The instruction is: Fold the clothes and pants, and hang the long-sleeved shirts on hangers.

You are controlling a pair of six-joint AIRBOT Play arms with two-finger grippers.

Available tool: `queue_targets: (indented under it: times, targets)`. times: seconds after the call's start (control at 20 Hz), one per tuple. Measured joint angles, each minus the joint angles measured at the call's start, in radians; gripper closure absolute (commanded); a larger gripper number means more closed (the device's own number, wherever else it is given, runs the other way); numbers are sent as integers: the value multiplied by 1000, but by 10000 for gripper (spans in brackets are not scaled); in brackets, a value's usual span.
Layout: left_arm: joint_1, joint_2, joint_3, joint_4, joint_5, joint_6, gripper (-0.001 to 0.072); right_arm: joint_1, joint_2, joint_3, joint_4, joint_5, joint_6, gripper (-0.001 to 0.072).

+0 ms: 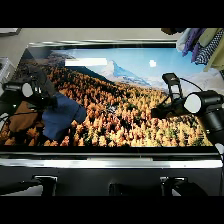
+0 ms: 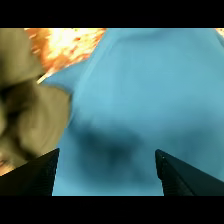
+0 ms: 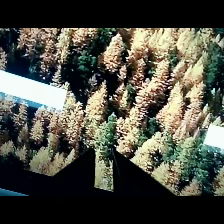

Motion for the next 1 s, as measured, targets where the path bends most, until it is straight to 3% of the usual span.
queue_targets:
  times: [0.05,0.1,0.25,0.4,0.65,0.8,1.0]
  targets:
    - [0,-31,-3,-14,24,-2,411,0,0,0,0,0,4,522]
    - [0,-62,-5,-39,40,-2,682,0,0,0,0,0,7,522]
    - [-2,-109,0,-127,61,31,692,0,0,0,0,-4,13,523]
    - [-37,-105,42,-293,61,119,693,0,0,0,0,-18,32,523]
    - [-244,-70,174,-618,58,233,693,0,6,2,-56,37,123,523]
    - [-430,-68,230,-725,104,243,693,0,26,3,-185,131,177,523]
    - [-636,-128,255,-776,196,192,692,0,80,3,-367,246,211,523]
